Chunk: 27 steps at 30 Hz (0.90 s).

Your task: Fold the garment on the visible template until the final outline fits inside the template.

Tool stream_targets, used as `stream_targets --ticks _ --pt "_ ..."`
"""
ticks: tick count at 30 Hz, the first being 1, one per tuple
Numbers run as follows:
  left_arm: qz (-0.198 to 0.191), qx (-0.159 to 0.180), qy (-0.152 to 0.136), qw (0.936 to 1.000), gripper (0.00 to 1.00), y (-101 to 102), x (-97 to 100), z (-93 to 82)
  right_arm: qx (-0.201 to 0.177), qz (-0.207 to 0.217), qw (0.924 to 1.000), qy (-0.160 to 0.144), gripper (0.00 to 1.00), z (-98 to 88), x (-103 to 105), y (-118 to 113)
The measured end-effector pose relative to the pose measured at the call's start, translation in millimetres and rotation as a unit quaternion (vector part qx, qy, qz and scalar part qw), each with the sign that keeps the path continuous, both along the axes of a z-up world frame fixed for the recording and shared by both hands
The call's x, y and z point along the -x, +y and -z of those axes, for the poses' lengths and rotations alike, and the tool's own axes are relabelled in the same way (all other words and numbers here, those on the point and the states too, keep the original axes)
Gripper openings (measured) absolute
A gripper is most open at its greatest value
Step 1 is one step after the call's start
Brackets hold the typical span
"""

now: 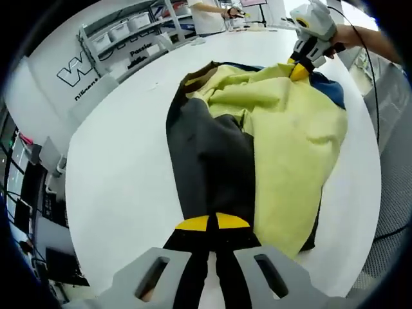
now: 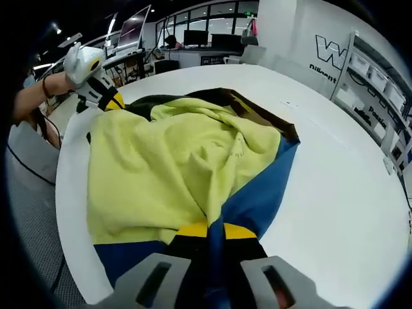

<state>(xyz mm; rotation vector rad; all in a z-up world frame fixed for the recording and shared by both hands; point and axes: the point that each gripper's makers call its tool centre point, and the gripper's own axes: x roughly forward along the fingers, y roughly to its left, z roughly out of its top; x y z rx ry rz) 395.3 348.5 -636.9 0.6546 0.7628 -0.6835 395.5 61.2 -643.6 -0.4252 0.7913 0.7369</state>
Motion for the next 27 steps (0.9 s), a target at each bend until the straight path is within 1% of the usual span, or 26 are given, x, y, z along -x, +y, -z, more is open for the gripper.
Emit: stream_targets --ticks 2,7,9,11,12,13,18,20,24,27 --pt "-0.001 -0.007 -0.003 1.0000 0.00 4 -4.7 0.0 -0.001 -0.001 1.0000 -0.001 0.00 0.1 0 -2" --pt "-0.009 -0.013 -0.003 0.9999 0.00 10 -10.8 -0.8 0.002 0.003 1.0000 0.003 0.00 -0.2 -1 -9" --pt "-0.011 -0.018 -0.005 0.9998 0.00 14 -17.2 -0.7 0.003 0.002 1.0000 0.004 0.00 0.1 -1 -10" --pt "-0.020 -0.031 -0.004 0.9993 0.00 20 -25.5 -0.7 0.004 -0.001 1.0000 0.004 0.00 0.1 -1 -10" --pt "-0.023 -0.047 -0.008 0.9986 0.00 25 -30.8 -0.8 0.004 -0.003 1.0000 0.005 0.00 0.3 -1 -10" --pt "-0.023 -0.052 -0.009 0.9984 0.00 26 -33.4 -0.8 0.005 -0.003 1.0000 0.006 0.00 0.3 -1 -10" --pt "-0.027 -0.060 -0.011 0.9978 0.00 32 -42.1 -1.9 0.006 -0.006 0.9999 0.005 0.00 0.5 0 -13" --pt "-0.029 -0.060 -0.012 0.9977 0.00 34 -45.2 -1.9 0.018 -0.012 0.9998 0.004 0.00 0.9 0 -15" --pt "-0.033 -0.059 -0.010 0.9977 0.00 36 -49.6 -2.6 0.006 -0.006 0.9999 0.011 0.00 0.8 1 -16" --pt "-0.034 -0.065 -0.013 0.9972 0.00 38 -55.1 -2.6 0.008 -0.008 0.9999 0.011 0.00 1.3 1 -17"
